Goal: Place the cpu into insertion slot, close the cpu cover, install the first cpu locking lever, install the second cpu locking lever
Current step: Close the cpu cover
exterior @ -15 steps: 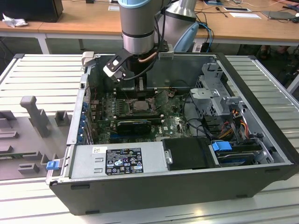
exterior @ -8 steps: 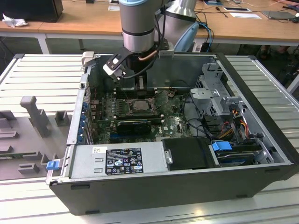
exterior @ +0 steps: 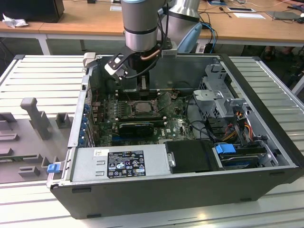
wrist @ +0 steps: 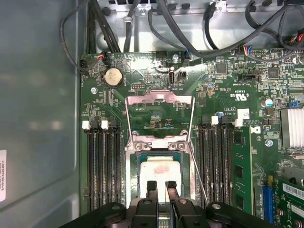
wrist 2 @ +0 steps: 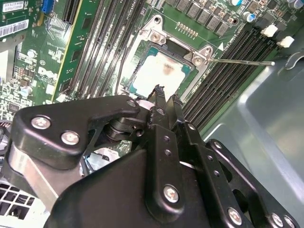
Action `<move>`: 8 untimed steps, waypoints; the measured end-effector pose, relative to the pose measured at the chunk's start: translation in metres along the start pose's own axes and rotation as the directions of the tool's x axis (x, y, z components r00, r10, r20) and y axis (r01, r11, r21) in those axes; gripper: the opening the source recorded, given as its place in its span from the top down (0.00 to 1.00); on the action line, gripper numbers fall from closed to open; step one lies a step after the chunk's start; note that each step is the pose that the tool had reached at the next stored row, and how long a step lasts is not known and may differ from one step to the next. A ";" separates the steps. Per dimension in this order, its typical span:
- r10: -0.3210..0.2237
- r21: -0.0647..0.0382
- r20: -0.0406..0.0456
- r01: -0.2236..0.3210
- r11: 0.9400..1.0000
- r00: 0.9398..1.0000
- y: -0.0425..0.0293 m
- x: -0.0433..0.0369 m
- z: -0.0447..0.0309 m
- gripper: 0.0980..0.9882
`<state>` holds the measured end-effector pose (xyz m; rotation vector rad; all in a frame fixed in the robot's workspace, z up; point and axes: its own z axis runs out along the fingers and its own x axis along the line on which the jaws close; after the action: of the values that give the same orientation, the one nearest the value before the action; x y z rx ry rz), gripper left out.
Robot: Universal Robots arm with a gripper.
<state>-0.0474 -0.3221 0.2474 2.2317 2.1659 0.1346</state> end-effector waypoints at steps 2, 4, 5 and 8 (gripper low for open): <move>0.000 0.000 0.000 0.000 1.000 1.000 0.0002 0.0000 0.0000 0.87; 0.000 0.001 0.000 0.000 1.000 1.000 0.0034 0.0001 0.0002 0.87; 0.000 0.001 0.000 0.000 1.000 1.000 0.0055 0.0002 0.0004 0.87; 0.000 0.001 0.000 0.000 1.000 1.000 0.0095 0.0002 0.0008 0.87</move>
<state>-0.0379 -0.3222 0.2474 2.2325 2.1663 0.1332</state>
